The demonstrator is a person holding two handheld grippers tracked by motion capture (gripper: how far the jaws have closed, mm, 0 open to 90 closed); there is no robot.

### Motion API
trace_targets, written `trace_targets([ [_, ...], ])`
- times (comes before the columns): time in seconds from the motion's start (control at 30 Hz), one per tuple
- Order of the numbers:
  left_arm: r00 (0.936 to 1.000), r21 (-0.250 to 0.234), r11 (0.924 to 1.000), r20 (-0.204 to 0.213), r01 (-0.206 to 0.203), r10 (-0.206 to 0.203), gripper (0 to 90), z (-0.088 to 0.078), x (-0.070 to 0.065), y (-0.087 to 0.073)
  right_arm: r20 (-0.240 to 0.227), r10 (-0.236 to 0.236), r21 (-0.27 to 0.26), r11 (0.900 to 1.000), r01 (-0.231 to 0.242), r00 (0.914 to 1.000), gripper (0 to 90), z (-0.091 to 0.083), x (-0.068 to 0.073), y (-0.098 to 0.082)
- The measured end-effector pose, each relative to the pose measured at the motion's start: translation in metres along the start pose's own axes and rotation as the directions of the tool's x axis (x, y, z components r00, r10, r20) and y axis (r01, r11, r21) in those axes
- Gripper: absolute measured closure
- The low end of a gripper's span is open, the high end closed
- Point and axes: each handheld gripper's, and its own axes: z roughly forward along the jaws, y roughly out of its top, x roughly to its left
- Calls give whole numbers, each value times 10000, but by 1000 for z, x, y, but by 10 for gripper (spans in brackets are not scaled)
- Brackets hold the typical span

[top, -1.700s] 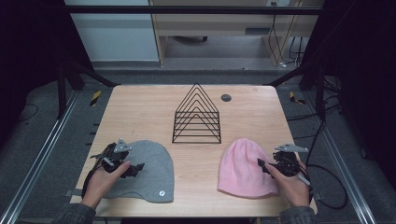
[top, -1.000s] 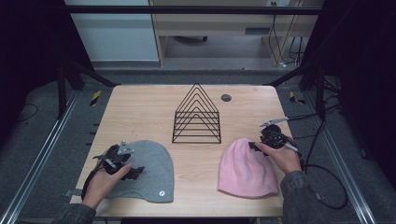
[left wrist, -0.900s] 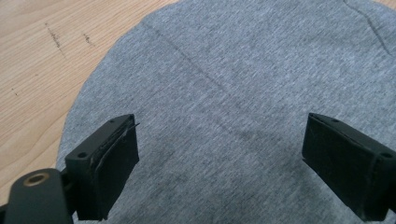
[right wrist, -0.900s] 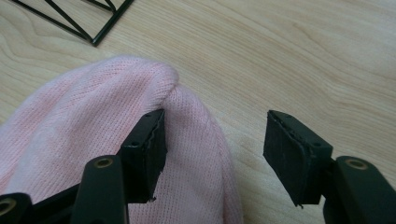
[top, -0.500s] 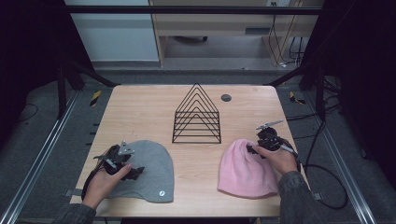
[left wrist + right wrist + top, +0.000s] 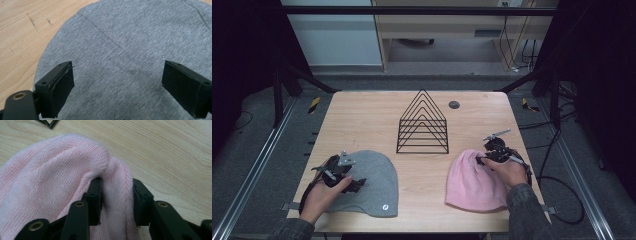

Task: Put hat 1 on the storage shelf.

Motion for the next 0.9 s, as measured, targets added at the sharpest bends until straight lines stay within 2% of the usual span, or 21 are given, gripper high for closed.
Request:
trace_targets([
  [0.03, 10000, -7, 10000, -21, 10, -10, 100, 0, 0, 0, -44, -24, 21, 10000, 24, 10000, 693, 0, 0, 0],
  [0.2, 10000, -6, 10000, -17, 26, -26, 99, 0, 0, 0, -171, -42, -10, 10000, 42, 9998, 767, 0, 0, 0],
  [0.43, 10000, -43, 10000, -50, 66, -67, 97, 0, 1, 0, -152, -33, -15, 10000, 33, 9999, 806, 0, 0, 0],
  [0.53, 9999, -101, 9999, -59, 97, -97, 97, 0, 2, 0, -123, -230, -95, 9997, 228, 9997, 816, -2, 0, -1],
  [0.73, 9999, -138, 9998, -4, 129, -129, 93, -1, 1, 0, -201, -317, -564, 9979, 305, 9993, 826, -15, 5, -1],
  [0.77, 9999, -158, 9998, 29, 131, -131, 92, -1, 1, 0, -256, -443, -814, 9958, 421, 9987, 827, -23, 8, 0],
  [0.83, 9999, -221, 9997, 67, 111, -110, 92, -2, 1, 0, -232, -582, -979, 9936, 557, 9980, 827, -27, 10, 0],
  [0.9, 9998, -336, 9994, 200, 88, -81, 87, -2, 0, 1, -186, -911, -1353, 9869, 878, 9957, 827, -42, 19, 1],
])
